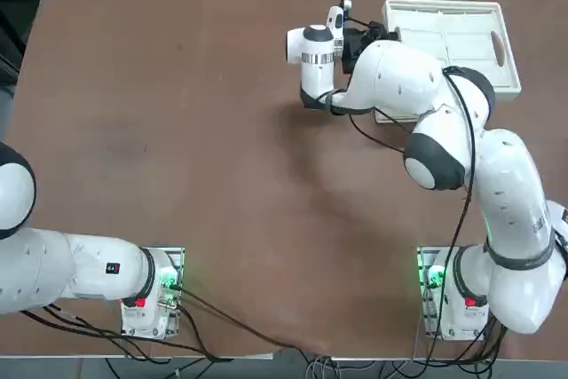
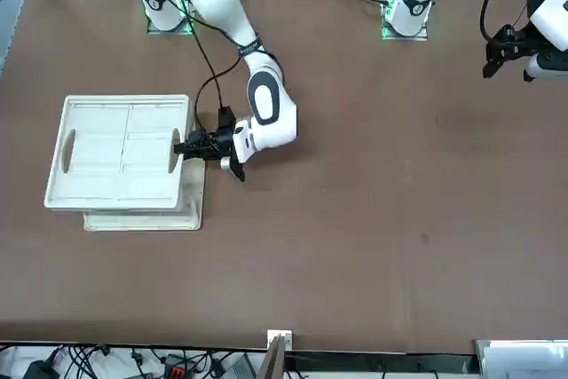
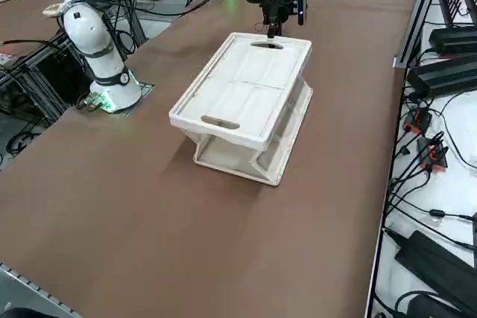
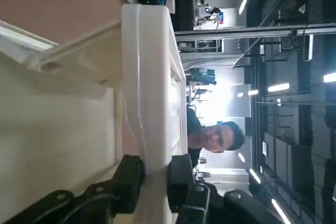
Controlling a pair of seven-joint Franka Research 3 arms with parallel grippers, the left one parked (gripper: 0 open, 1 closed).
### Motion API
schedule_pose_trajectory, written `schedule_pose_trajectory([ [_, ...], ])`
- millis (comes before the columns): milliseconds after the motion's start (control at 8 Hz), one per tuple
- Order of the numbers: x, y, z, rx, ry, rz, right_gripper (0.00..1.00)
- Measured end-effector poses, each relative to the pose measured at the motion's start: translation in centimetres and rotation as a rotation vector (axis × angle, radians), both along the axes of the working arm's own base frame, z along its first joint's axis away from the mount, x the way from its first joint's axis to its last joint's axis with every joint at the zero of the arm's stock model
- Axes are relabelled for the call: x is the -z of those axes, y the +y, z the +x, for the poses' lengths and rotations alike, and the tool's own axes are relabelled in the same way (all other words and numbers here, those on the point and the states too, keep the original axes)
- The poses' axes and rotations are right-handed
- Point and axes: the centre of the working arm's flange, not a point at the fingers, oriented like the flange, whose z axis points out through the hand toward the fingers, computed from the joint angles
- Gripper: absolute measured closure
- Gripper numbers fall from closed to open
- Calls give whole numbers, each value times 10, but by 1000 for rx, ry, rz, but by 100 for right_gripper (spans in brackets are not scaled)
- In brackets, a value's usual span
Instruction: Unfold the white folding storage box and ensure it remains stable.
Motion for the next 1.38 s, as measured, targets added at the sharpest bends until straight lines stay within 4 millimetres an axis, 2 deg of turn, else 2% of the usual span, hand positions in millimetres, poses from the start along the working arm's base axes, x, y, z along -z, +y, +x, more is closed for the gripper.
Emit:
schedule_pose_trajectory([
  [500,-4,1,1,-20,-25,-37,71],
  [1375,5,2,2,-55,7,-93,71],
])
